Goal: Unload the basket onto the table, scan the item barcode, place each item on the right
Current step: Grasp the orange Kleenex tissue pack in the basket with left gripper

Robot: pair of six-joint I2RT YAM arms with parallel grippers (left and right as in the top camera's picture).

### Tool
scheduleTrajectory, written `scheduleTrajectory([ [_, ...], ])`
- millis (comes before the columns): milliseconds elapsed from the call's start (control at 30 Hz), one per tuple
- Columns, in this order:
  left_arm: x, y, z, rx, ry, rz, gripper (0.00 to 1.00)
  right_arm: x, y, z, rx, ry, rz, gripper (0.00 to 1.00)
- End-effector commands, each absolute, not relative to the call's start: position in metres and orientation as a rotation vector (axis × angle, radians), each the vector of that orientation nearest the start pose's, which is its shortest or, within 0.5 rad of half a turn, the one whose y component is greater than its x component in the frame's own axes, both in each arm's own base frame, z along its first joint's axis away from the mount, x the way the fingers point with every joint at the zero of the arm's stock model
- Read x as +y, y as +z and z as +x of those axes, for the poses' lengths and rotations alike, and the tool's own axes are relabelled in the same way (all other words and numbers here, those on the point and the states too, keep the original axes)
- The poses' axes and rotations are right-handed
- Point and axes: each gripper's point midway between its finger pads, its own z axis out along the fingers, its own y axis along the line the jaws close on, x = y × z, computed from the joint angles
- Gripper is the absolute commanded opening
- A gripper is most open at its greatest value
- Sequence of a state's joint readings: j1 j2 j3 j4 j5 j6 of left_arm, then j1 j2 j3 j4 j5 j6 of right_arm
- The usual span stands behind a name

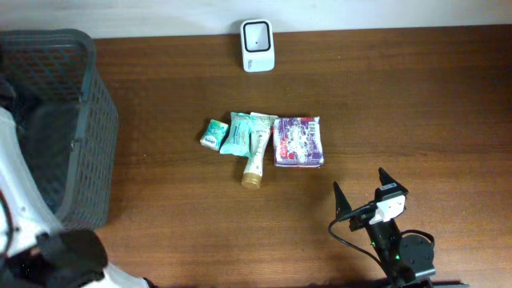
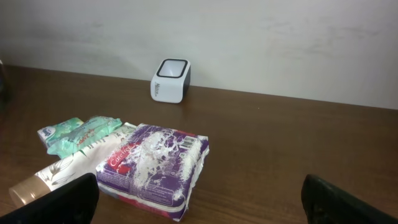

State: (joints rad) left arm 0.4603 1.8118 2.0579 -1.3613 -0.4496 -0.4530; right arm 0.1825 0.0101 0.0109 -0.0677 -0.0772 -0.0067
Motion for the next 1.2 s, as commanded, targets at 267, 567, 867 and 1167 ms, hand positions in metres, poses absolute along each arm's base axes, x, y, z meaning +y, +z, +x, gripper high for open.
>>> scheduleTrajectory([
  [267, 0.287, 0.132, 0.293, 2.487, 0.963, -1.787, 1.00, 0.057, 0.158, 0.239, 1.630, 0.199, -0.215, 0.99],
  [567, 0.297, 0.074, 0.243, 2.544, 0.999, -1.949, 0.96, 0.057, 0.158, 0.239, 1.630, 0.199, -0.215, 0.99],
  [867, 0.292, 0.033, 0.254, 2.693, 0.820, -1.797, 0.67, 0.057, 0.158, 0.239, 1.630, 0.199, -0.215, 0.99],
  [1167, 0.295, 0.019, 0.220, 2.715, 0.822, -1.906, 0.56, 0.057, 0.158, 0.239, 1.630, 0.199, -0.215, 0.99],
])
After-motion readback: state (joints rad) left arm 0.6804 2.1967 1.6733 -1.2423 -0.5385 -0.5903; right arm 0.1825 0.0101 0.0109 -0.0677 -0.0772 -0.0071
